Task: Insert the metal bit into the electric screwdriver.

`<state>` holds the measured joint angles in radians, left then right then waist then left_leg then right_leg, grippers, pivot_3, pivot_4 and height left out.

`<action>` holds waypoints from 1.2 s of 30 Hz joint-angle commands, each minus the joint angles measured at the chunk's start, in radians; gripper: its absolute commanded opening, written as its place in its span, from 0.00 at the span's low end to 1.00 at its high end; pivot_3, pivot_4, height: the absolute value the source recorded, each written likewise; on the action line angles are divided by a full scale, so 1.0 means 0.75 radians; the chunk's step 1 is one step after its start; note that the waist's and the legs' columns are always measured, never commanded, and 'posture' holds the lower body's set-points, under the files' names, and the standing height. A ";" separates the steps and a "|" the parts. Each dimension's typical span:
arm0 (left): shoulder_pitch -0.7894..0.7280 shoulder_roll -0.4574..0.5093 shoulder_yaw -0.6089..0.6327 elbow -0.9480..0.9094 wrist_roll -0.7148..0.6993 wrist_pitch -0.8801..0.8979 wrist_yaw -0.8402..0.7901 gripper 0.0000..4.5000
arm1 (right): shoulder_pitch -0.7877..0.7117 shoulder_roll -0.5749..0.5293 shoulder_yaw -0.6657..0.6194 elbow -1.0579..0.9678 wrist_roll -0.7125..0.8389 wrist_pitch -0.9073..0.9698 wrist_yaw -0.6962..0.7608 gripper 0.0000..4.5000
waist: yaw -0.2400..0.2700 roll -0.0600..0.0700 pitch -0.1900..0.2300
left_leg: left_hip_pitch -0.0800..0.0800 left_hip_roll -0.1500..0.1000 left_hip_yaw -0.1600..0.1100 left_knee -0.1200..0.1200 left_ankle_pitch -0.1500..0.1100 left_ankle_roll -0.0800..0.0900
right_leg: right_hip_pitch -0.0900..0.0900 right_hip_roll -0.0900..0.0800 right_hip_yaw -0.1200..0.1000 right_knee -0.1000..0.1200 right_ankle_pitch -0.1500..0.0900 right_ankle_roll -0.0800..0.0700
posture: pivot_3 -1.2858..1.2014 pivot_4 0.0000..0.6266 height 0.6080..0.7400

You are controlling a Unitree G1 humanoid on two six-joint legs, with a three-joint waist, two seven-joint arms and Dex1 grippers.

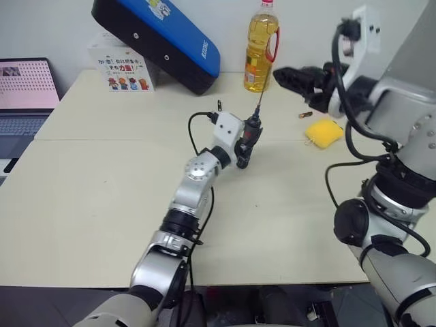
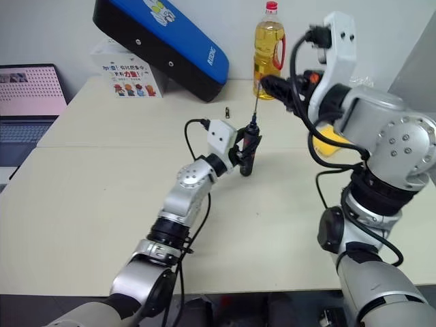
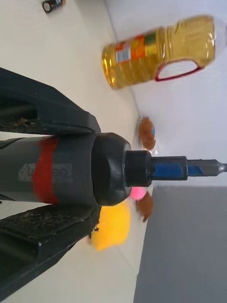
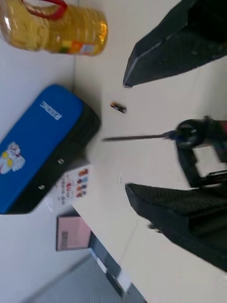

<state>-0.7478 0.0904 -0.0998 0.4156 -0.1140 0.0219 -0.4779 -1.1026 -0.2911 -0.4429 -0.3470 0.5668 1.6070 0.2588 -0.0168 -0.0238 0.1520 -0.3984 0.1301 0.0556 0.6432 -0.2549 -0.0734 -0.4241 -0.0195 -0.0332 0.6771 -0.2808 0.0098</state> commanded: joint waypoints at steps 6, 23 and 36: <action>-0.135 0.739 0.102 -0.176 -0.183 0.404 -0.647 0.37 | 0.501 -0.289 0.057 -0.245 0.290 -0.260 0.454 0.99 | -0.049 0.006 0.007 | 0.003 0.003 0.000 -0.005 0.000 0.000 | -0.002 0.005 0.004 0.001 -0.002 -0.002 | 0.52 0.24 1.00; -0.252 0.697 -0.267 0.428 0.168 -0.085 -1.105 0.37 | 0.982 -0.425 0.629 -0.347 -0.169 -1.128 0.523 0.99 | 0.019 0.006 0.013 | 0.002 0.001 0.000 0.002 -0.001 -0.001 | -0.002 0.004 0.004 0.002 -0.002 -0.003 | 0.52 0.24 1.00; -0.235 0.668 -0.202 0.524 0.184 -0.189 -1.114 0.83 | 1.015 -0.405 0.619 -0.314 -0.150 -1.161 0.505 1.00 | -0.001 0.004 0.014 | 0.011 0.001 -0.001 0.001 -0.008 0.012 | -0.004 0.014 0.024 0.004 -0.002 -0.003 | 0.52 0.24 1.00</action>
<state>-0.9225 0.5648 -0.2946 0.8462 0.0459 -0.1084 -1.3029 -0.3287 -0.5924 0.0249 -0.5820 0.4530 0.7677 0.6292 -0.0177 -0.0206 0.1623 -0.3905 0.1306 0.0551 0.6443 -0.2611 -0.0641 -0.4271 -0.0088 -0.0150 0.6798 -0.2824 0.0077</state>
